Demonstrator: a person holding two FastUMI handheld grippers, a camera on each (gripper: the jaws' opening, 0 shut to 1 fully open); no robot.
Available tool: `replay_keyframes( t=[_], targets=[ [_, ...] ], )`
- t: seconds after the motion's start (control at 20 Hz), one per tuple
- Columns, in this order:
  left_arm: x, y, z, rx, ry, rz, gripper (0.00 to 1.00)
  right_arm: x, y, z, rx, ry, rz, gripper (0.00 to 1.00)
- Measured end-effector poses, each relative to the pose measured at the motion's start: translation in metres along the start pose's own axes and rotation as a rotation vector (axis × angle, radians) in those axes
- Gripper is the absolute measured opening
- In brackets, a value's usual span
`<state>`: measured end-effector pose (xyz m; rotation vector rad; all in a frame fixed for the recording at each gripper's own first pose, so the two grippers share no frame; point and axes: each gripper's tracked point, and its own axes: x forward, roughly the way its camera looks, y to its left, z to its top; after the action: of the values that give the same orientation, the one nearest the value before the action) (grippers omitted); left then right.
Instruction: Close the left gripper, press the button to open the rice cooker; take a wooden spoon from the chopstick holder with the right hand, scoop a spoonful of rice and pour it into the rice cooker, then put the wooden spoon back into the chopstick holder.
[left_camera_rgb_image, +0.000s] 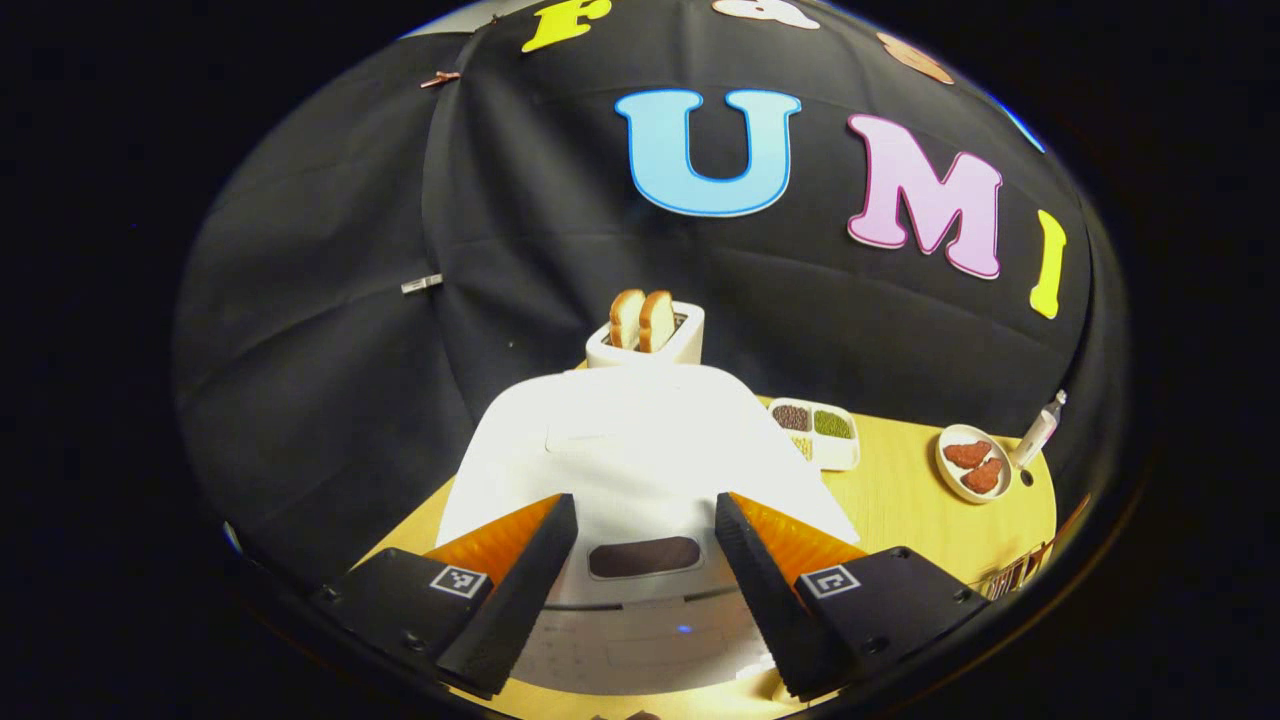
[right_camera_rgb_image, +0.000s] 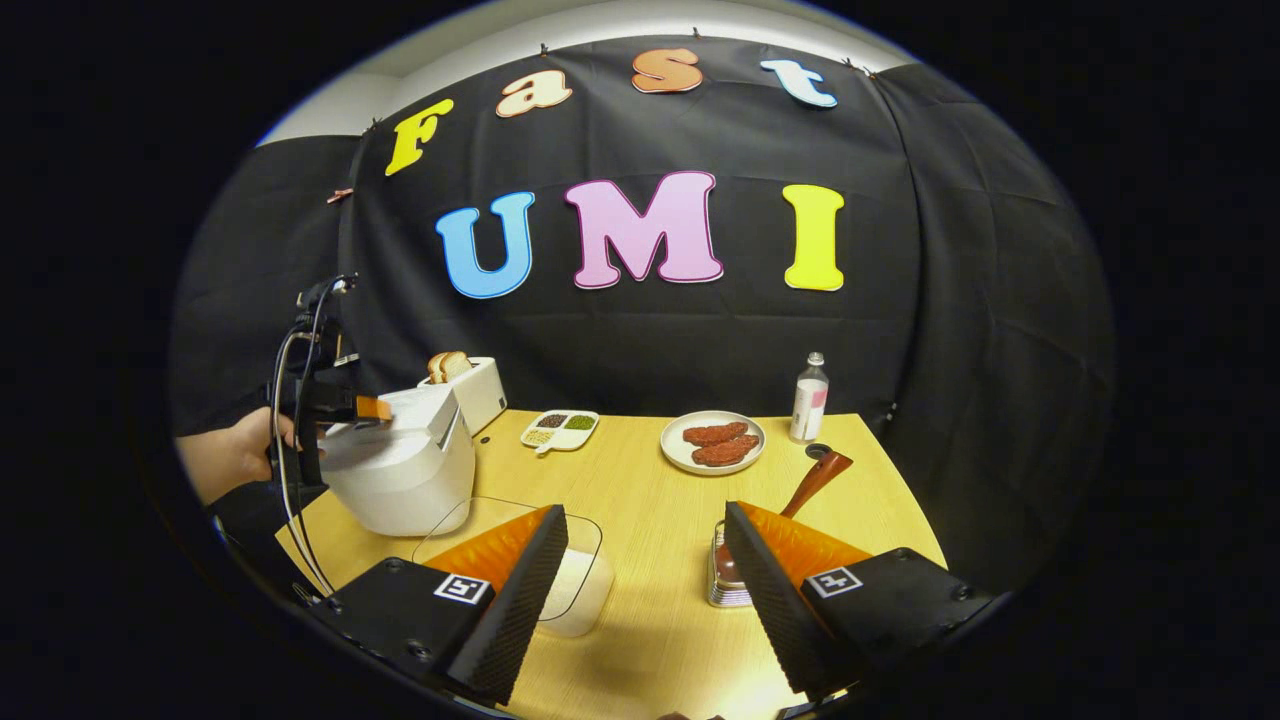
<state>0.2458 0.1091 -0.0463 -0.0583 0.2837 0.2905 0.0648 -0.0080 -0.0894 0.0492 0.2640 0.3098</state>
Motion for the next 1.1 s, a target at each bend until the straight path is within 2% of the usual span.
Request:
replay_keyframes(
  t=[0.2, 0.4, 0.55, 0.8, 1.1],
  targets=[
    [-0.002, -0.004, -0.007, 0.037, -0.007, -0.022, 1.0, -0.002, -0.005, 0.007, -0.005, -0.035, -0.012, 0.98],
    [-0.001, -0.006, -0.007, 0.056, 0.037, -0.033, 1.0, -0.003, 0.0, 0.008, 0.011, -0.04, -0.014, 0.99],
    [-0.01, -0.015, -0.007, 0.068, 0.046, -0.092, 1.0, -0.007, 0.006, 0.012, 0.015, -0.057, -0.017, 0.99],
    [-0.068, -0.017, 0.028, 0.049, -0.108, -0.147, 0.96, -0.017, 0.024, 0.039, -0.031, -0.127, -0.024, 0.99],
    [-0.171, 0.003, 0.064, 0.03, -0.277, -0.206, 0.96, -0.047, 0.059, 0.086, -0.073, -0.249, -0.043, 0.98]
  ],
)
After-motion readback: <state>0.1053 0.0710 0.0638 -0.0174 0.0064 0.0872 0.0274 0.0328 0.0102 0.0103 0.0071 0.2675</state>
